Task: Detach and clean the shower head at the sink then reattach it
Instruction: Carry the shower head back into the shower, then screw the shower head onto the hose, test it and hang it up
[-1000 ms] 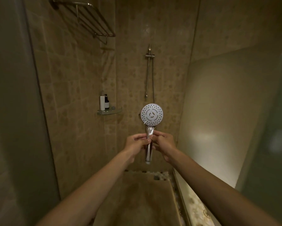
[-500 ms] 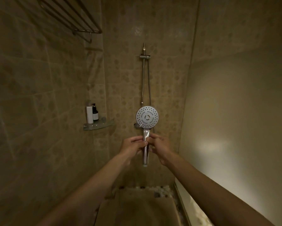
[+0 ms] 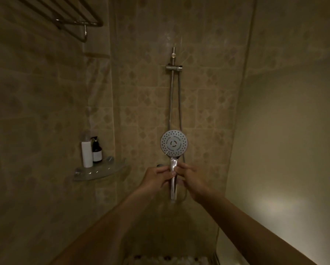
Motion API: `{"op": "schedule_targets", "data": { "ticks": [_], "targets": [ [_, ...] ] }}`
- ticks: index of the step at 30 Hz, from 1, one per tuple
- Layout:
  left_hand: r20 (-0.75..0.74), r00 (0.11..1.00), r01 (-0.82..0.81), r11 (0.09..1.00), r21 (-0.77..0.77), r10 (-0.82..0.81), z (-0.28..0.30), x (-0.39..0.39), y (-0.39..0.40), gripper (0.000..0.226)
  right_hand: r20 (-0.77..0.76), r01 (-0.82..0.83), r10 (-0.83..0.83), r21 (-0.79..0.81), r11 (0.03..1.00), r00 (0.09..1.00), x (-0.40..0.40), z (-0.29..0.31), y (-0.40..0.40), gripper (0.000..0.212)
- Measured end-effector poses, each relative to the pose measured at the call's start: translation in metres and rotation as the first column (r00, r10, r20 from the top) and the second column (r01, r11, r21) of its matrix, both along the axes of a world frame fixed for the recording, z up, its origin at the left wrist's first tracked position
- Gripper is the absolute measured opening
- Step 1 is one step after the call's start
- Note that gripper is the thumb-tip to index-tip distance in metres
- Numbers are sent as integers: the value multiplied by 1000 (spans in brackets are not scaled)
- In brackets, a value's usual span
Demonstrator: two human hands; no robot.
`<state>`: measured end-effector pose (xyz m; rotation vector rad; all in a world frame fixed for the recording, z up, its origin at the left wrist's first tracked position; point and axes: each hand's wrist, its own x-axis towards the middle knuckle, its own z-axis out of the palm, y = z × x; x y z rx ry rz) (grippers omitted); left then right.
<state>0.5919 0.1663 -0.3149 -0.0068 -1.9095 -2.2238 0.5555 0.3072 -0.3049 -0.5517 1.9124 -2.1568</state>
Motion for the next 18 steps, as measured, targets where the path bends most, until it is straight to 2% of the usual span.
{"op": "schedule_targets", "data": {
  "ticks": [4, 7, 13, 18],
  "targets": [
    [-54, 998, 19, 999, -35, -21, 18, -65, -9, 24, -2, -16, 16, 10, 1000, 1000, -74, 13, -7, 25],
    [-79, 997, -3, 997, -77, -3, 28, -107, -16, 24, 0, 0, 0, -39, 999, 1000, -123, 18, -18, 20],
    [-99, 995, -46, 990, -137, 33, 50, -202, -38, 26, -4, 24, -25, -78, 997, 1000, -218, 41, -47, 24],
    [-136, 990, 11, 997, -82, -22, 67, -284, -65, 25, -65, 55, -62, -108, 993, 996, -301, 56, -74, 25]
  ]
}}
